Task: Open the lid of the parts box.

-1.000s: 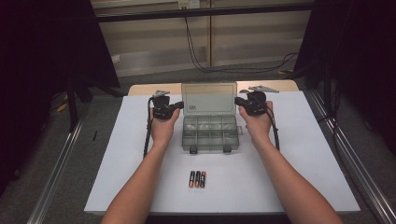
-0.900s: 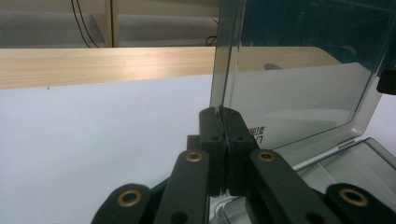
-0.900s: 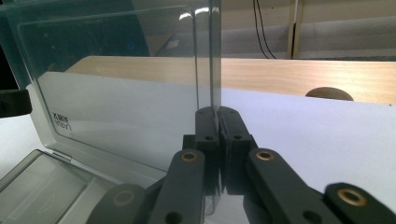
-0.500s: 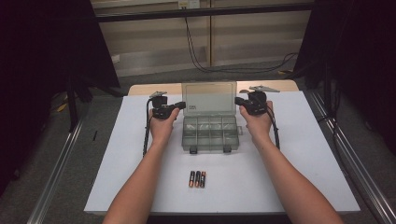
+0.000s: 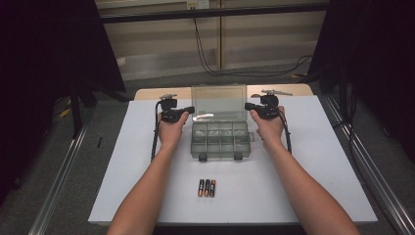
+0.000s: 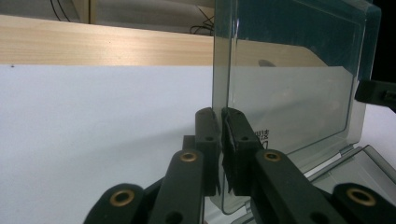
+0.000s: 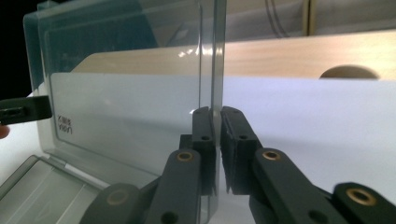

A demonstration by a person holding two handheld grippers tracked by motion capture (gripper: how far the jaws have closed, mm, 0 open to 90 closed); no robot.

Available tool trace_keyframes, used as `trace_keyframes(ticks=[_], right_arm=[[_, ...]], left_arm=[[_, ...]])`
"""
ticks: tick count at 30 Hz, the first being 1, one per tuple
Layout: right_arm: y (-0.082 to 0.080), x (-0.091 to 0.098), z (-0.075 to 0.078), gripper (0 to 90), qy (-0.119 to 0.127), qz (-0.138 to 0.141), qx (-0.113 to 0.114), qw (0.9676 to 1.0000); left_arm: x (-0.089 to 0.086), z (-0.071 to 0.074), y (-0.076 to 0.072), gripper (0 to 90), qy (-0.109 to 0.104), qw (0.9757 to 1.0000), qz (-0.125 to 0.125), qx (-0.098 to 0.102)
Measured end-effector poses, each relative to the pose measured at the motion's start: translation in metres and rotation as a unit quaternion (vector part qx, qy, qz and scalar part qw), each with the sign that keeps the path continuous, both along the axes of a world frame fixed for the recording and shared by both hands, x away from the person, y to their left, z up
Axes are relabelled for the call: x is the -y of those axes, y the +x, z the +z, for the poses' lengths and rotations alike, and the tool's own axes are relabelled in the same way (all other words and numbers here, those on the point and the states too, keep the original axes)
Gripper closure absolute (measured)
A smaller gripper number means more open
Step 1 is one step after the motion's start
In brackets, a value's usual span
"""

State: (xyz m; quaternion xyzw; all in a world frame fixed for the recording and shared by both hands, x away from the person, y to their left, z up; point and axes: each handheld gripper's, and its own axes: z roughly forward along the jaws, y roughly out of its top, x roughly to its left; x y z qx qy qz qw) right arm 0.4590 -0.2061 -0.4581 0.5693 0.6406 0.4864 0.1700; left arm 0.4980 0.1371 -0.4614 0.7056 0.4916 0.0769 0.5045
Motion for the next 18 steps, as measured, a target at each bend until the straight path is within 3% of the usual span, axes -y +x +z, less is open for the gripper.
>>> trace_keyframes(ticks=[4,10,13,18], right_arm=[[0.004,0.003,-0.008,83.7,0.03,0.004,-0.015,0.9994],[0.007,0.003,-0.009,83.4,0.032,0.003,-0.026,0.9991],[0.01,0.005,-0.011,83.1,0.04,0.003,-0.035,0.9986],[0.012,0.006,-0.014,82.7,0.052,0.003,-0.044,0.9977]], left_arm=[[0.0,-0.001,0.003,84.9,-0.003,0.9999,0.001,-0.012],[0.001,-0.002,0.006,84.3,-0.008,0.9994,0.008,-0.031],[0.001,-0.003,0.008,84.1,-0.018,0.9989,0.015,-0.041],[0.002,-0.005,0.009,83.1,-0.016,0.9981,0.018,-0.056]])
